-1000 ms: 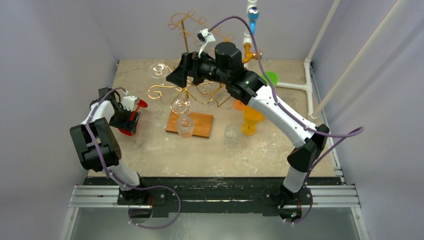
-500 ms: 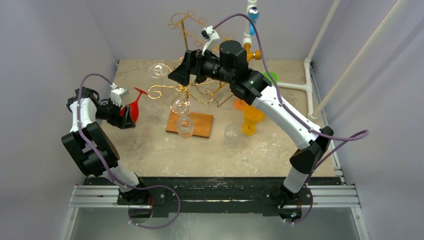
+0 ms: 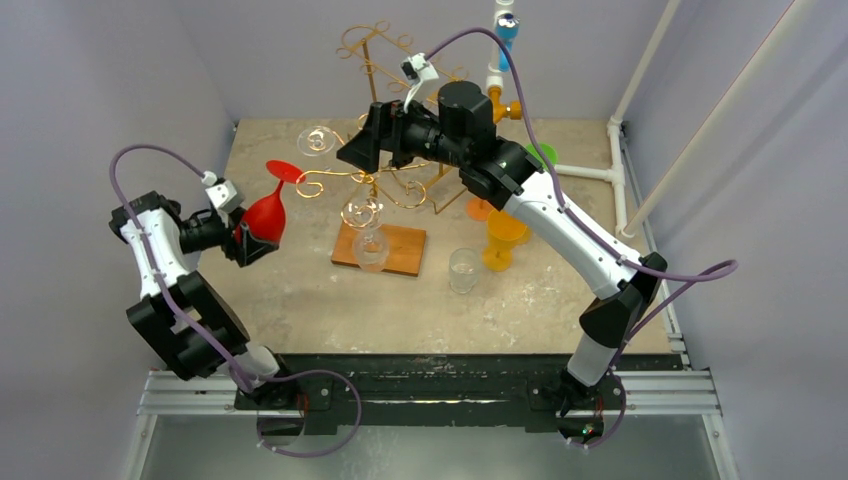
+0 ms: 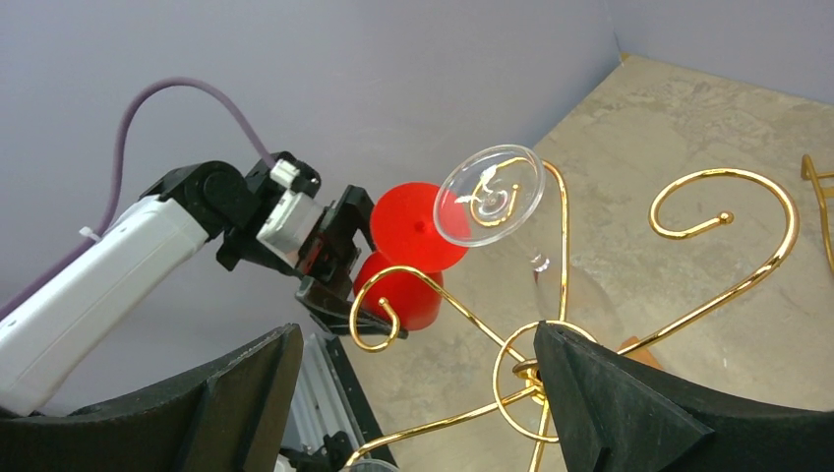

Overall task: Place the wine glass upside down on the wine glass rack
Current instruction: Place the wine glass at the wine rack.

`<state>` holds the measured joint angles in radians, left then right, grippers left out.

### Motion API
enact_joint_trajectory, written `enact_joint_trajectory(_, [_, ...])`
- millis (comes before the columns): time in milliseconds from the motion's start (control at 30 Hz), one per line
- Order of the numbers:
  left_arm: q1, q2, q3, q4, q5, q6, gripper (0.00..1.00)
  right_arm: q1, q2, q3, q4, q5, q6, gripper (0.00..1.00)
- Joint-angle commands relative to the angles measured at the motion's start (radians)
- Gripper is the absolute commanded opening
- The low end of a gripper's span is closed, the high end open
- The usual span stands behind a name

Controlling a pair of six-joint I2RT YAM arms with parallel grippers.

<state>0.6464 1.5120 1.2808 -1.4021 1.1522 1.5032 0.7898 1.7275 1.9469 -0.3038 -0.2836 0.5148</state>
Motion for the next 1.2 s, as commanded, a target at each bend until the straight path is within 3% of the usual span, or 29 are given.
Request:
enact_joint_trajectory(0, [0.027, -0.092, -0.044, -0.034, 0.184, 0.136, 0.37, -0.006, -0.020, 0.055, -0.005, -0.031, -0.018, 0.99])
enact_joint_trajectory(167, [0.070, -0.104, -0.020, -0.034, 0.336, 0.057, 0.35, -0.006, -0.011, 0.059, -0.008, -0.035, -0.019, 0.99])
enact_joint_trajectory(367, [0.087, -0.193, -0.071, 0.020, 0.421, 0.016, 0.31, -0.005, -0.014, 0.052, -0.005, -0.038, -0.016, 0.99])
enact_joint_trajectory(467, [0.085, -0.305, -0.150, 0.378, 0.438, -0.383, 0.30, -0.006, -0.011, 0.057, -0.008, -0.039, -0.016, 0.99])
enact_joint_trajectory(600, [0.061, -0.463, -0.247, 0.715, 0.438, -0.647, 0.29, -0.006, -0.008, 0.060, -0.009, -0.039, -0.016, 0.99])
enact_joint_trajectory(767, [0.002, -0.448, -0.222, 0.660, 0.438, -0.611, 0.23, -0.007, -0.004, 0.054, -0.009, -0.039, -0.016, 0.99])
enact_joint_trajectory(867, [-0.059, -0.457, -0.223, 0.638, 0.436, -0.591, 0.12, -0.009, -0.014, 0.042, -0.002, -0.034, -0.015, 0.99])
enact_joint_trajectory(933, [-0.081, -0.463, -0.233, 0.623, 0.436, -0.587, 0.00, -0.010, -0.020, 0.039, 0.001, -0.034, -0.014, 0.99])
enact_joint_trajectory(1167, [-0.111, -0.462, -0.256, 0.576, 0.435, -0.554, 0.00, -0.013, -0.024, 0.038, 0.005, -0.037, -0.009, 0.99])
